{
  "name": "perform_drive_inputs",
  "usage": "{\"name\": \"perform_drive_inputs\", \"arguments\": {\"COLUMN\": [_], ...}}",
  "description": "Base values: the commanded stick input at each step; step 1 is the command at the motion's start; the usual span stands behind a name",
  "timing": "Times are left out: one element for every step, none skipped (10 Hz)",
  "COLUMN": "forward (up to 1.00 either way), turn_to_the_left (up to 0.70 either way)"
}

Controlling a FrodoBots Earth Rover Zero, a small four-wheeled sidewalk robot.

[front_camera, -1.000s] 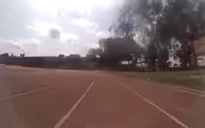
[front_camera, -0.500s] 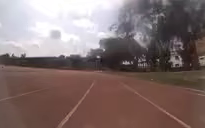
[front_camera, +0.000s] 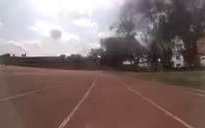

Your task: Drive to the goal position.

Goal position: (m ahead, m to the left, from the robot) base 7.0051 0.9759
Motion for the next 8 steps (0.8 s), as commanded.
{"name": "perform_drive_inputs", "arguments": {"forward": [0.7,0.7,0.7,0.7,0.7,0.7,0.7,0.7], "turn_to_the_left": [0.0,0.0,0.0,0.0,0.0,0.0,0.0,0.0]}}
